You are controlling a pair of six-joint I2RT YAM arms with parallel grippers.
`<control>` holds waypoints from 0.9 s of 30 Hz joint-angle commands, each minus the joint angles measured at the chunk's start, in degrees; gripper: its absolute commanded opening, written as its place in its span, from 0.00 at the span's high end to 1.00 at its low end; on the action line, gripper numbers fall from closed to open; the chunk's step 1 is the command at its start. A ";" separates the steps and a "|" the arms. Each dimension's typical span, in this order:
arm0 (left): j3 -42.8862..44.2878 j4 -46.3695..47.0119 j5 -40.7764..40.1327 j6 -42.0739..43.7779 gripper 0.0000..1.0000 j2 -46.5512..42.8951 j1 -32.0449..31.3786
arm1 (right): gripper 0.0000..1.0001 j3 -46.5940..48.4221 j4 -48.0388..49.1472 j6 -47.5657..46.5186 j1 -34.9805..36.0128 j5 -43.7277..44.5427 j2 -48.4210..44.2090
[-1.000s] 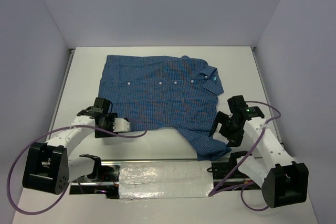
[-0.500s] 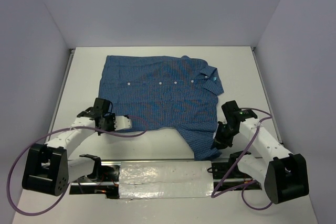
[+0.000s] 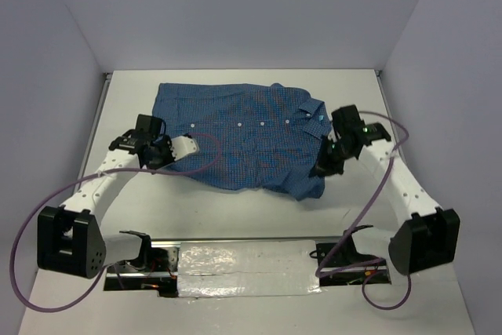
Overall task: Fold and stack the long sleeve shirts
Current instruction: Fold the shirt
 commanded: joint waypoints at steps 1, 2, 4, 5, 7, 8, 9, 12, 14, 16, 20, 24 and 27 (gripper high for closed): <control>6.18 -0.91 0.19 -3.94 1.00 3.44 0.75 | 1.00 14.23 0.83 -5.57 0.34 4.62 7.43; 7.41 -0.65 -0.25 -5.08 1.00 5.37 0.93 | 1.00 17.42 1.10 -7.93 0.34 5.78 9.81; 10.76 0.14 -0.52 -6.14 1.00 8.09 1.63 | 1.00 26.62 2.15 -9.97 0.42 8.15 16.66; 11.99 0.49 -0.87 -7.62 1.00 9.07 2.07 | 1.00 29.99 2.41 -11.72 0.34 9.81 19.21; 15.94 1.11 -0.96 -9.48 1.00 12.66 3.65 | 1.00 39.28 2.51 -12.96 0.34 11.14 26.33; 17.08 1.98 -0.87 -11.40 1.00 13.64 4.27 | 1.00 42.39 2.24 -14.01 0.25 12.11 28.70; 19.10 2.34 -1.05 -12.11 1.00 15.82 5.05 | 1.00 47.99 1.98 -14.46 0.25 12.55 32.99; 22.01 4.62 -1.57 -14.57 1.00 18.65 5.94 | 1.00 55.67 0.75 -16.22 0.25 13.26 40.47; 24.20 5.68 -1.57 -16.24 1.00 21.29 6.29 | 1.00 61.73 0.57 -17.01 0.34 13.35 43.39; 25.44 6.30 -2.10 -17.48 1.00 23.92 6.64 | 1.00 66.22 0.48 -17.19 0.25 12.91 46.73; 28.17 7.35 -2.63 -18.62 1.00 27.97 7.00 | 1.00 70.27 0.22 -17.27 0.25 13.26 50.87; 30.27 7.27 -2.98 -19.68 1.00 31.66 7.96 | 1.00 70.46 1.53 -16.48 0.34 13.00 51.93; 32.03 6.83 -2.98 -20.47 1.00 33.86 8.31 | 1.00 69.67 3.38 -15.43 0.34 13.17 52.54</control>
